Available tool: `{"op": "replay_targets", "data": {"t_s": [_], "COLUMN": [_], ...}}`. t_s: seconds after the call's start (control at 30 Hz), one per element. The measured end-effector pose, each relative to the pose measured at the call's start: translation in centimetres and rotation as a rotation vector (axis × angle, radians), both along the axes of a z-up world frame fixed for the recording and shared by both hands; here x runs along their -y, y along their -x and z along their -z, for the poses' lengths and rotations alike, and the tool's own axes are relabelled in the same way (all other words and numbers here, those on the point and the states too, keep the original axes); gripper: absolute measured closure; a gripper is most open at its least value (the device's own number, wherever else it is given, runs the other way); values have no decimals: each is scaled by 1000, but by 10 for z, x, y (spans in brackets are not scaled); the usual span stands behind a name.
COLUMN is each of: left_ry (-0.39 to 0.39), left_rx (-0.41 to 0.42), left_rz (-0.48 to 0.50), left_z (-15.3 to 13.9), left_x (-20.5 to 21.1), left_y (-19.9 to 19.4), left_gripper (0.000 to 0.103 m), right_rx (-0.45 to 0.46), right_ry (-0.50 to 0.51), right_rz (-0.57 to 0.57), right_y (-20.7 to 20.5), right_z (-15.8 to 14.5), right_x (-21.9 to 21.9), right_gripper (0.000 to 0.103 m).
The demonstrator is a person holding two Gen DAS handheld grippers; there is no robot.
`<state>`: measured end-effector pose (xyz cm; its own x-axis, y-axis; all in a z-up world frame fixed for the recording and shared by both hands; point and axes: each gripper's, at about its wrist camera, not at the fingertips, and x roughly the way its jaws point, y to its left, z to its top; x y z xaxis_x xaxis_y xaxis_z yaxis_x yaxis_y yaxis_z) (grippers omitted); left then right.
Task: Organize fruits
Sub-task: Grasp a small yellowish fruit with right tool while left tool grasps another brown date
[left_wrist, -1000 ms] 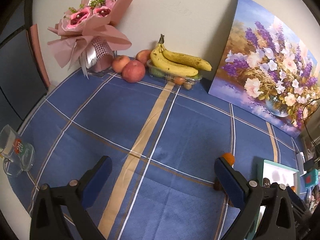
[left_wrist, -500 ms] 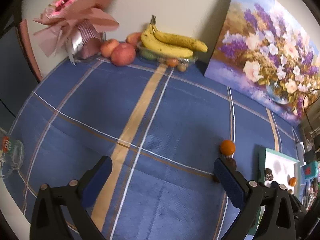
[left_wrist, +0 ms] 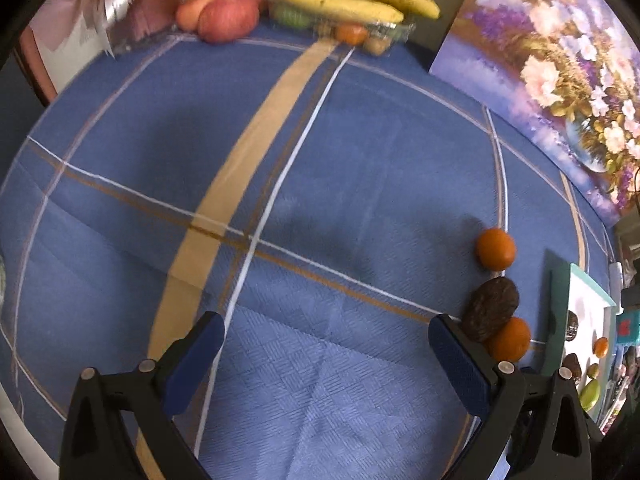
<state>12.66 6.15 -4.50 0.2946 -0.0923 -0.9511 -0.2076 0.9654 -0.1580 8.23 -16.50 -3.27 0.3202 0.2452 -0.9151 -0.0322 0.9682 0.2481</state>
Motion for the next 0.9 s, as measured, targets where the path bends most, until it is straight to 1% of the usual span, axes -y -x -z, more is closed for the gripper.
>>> {"op": "replay_targets", "data": {"t_s": [0.03,0.1,0.13,0.17,0.23,0.27,0.33,0.47,0.6,0.7,0.77,0.9], "left_ry": [2,6,7,8,3,1,1,16,56,83,110,150], "left_rx": [-2,6,13,21,39,42,45,51,52,60,65,93], "left_rz": [-2,-6,-7,-7,-1,1,2,2,0,3,26,57], "left_z": [1,-2,-3,-5,-9,-10,-12,-16,-15,-15,-15,-17], "left_x": [0,0,0,0,2,2,2,3,7,17,26,46], "left_y": [-1,-1,0,1,3,3,2,2,2,-3,-6,-10], "left_gripper": [0,0,0,0,0,0,0,0,0,0,0,1], "right_rx": [-3,0,2,3,4,3,7,24,49,67,73,98], "right_ry": [1,5,5,2,0,-1,-9,-38,-54,-64,-65,-57], "right_rz": [-3,-7,-11,-14,-17,-19,-24,-19,-2,46,96,152], "right_y": [0,1,1,1,1,1,2,3,4,6,8,12], "right_z": [1,1,1,1,1,1,0,-3,-12,-20,-24,-31], "right_x": [-1,-2,-2,-3,-4,-4,-3,1,11,26,39,64], "right_gripper": [49,51,54,59,63,69,77,78,78,78,78,78]}}
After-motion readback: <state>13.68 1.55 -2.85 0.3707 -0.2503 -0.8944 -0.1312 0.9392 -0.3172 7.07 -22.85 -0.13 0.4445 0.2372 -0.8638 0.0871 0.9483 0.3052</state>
